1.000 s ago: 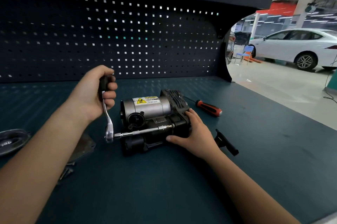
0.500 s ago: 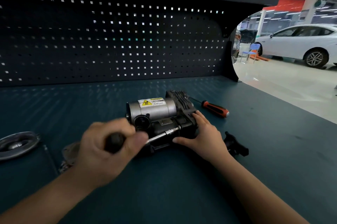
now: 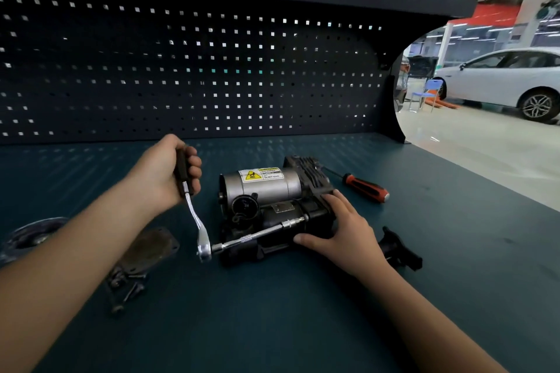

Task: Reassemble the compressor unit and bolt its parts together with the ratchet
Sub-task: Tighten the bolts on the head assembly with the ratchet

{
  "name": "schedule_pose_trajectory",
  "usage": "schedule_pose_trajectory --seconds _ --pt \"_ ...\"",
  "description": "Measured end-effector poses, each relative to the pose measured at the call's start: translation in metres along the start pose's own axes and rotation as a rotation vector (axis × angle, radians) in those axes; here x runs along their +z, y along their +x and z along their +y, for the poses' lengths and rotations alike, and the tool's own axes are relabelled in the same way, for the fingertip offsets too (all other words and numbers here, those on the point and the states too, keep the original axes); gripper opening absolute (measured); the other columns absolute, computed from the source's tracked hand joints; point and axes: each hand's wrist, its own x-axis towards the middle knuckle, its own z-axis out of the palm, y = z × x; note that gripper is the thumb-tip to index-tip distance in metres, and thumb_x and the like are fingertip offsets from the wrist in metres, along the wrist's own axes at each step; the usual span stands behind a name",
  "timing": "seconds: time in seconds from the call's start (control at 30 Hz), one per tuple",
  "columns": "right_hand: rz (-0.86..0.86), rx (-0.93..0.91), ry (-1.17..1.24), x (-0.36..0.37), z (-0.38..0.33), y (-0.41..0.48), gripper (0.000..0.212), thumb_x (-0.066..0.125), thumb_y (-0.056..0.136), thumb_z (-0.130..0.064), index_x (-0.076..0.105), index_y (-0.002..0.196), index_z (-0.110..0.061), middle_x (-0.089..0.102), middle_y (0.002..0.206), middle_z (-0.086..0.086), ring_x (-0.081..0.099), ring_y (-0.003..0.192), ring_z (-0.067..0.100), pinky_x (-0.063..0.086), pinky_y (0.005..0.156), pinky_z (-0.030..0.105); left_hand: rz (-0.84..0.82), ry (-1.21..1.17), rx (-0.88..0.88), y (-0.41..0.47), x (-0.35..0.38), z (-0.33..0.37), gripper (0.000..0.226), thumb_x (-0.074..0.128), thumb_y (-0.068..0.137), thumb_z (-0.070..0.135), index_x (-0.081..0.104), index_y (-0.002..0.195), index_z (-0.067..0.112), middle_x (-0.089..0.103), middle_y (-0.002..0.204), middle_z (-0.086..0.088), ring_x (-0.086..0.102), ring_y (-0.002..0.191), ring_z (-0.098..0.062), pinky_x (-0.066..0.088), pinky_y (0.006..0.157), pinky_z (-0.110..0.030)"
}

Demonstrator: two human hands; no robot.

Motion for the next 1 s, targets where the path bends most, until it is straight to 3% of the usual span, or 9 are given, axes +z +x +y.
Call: schedule_pose_trajectory --seconds 0.1,0.23,0.33,0.47,0.53,0.7,0.87,0.93,1.0 --pt "0.011 0.004 0.017 0.002 0.002 0.0 0.095 0.075 0.062 -0.059 0.034 0.141 -0.027 0.017 0.155 -0.012 0.036 0.134 0.014 0.032 0.104 0.03 0.026 -0.042 0.055 -0.003 0.01 0.001 0.029 0.035 0.087 0.024 0.034 0.058 0.02 0.032 0.037 0.008 0.027 0.028 -0.007 0.024 0.037 -0.011" --pt "0.057 -0.018 0.049 0.002 0.003 0.003 0.094 0.079 0.057 -0.056 0.041 0.139 -0.027 0.025 0.153 -0.01 0.036 0.134 0.012 0.032 0.105 0.028 0.091 0.187 0.539 -0.024 0.034 0.006 0.045 0.051 0.089 0.019 0.026 0.052 0.019 0.024 0.035 0.009 0.022 0.032 -0.008 0.022 0.037 -0.015" --pt "0.055 -0.023 0.064 0.002 0.002 0.003 0.093 0.081 0.055 -0.055 0.045 0.137 -0.029 0.029 0.151 -0.01 0.039 0.133 0.013 0.034 0.106 0.029 0.078 0.248 0.715 -0.04 0.035 0.005 0.048 0.056 0.088 0.013 0.027 0.049 0.015 0.026 0.036 0.008 0.023 0.034 -0.009 0.022 0.037 -0.016" --pt "0.066 -0.015 0.097 0.001 0.002 0.005 0.094 0.084 0.054 -0.05 0.046 0.136 -0.025 0.03 0.151 -0.008 0.036 0.134 0.012 0.031 0.107 0.027 -0.066 0.442 1.026 -0.076 0.03 -0.015 0.039 0.059 0.073 0.025 0.038 0.041 0.016 0.034 0.037 0.0 0.029 0.035 -0.004 0.026 0.04 -0.015" --pt "0.052 0.002 0.082 0.002 0.003 0.005 0.097 0.084 0.054 -0.049 0.044 0.138 -0.022 0.029 0.152 -0.007 0.034 0.135 0.013 0.03 0.107 0.027 -0.163 0.497 1.105 -0.093 0.026 -0.027 0.03 0.056 0.071 0.03 0.043 0.045 0.025 0.037 0.039 0.005 0.03 0.037 0.0 0.026 0.041 -0.013" --pt "0.045 0.013 0.067 0.002 0.001 0.004 0.097 0.083 0.054 -0.051 0.044 0.138 -0.023 0.028 0.152 -0.007 0.034 0.135 0.013 0.03 0.106 0.026 -0.208 0.333 0.939 -0.071 0.023 -0.011 0.048 0.056 0.082 0.034 0.037 0.039 0.024 0.032 0.034 0.013 0.028 0.032 -0.005 0.026 0.04 -0.013" --pt "0.002 -0.013 0.044 0.002 0.002 0.003 0.092 0.08 0.059 -0.053 0.04 0.136 -0.024 0.027 0.152 -0.008 0.029 0.136 0.015 0.029 0.109 0.03 0.077 0.115 0.363 0.0 0.02 -0.001 0.05 0.041 0.097 0.044 0.03 0.055 0.019 0.026 0.035 0.01 0.023 0.03 -0.007 0.022 0.034 -0.011" --pt "-0.032 -0.026 -0.008 0.004 0.001 0.003 0.096 0.079 0.06 -0.054 0.034 0.138 -0.022 0.021 0.153 -0.004 0.019 0.14 0.02 0.023 0.114 0.035 0.127 0.033 0.098 0.019 0.012 -0.007 0.047 0.041 0.097 0.045 0.031 0.058 0.02 0.026 0.033 0.01 0.023 0.026 -0.005 0.018 0.033 -0.01" --pt "-0.064 -0.033 -0.051 0.008 0.0 0.004 0.104 0.078 0.058 -0.056 0.027 0.14 -0.017 0.01 0.155 0.0 0.007 0.143 0.022 0.014 0.116 0.035 0.148 0.005 -0.017 0.025 0.009 -0.015 0.046 0.04 0.098 0.043 0.032 0.059 0.02 0.027 0.031 0.01 0.022 0.024 -0.004 0.016 0.033 -0.009"
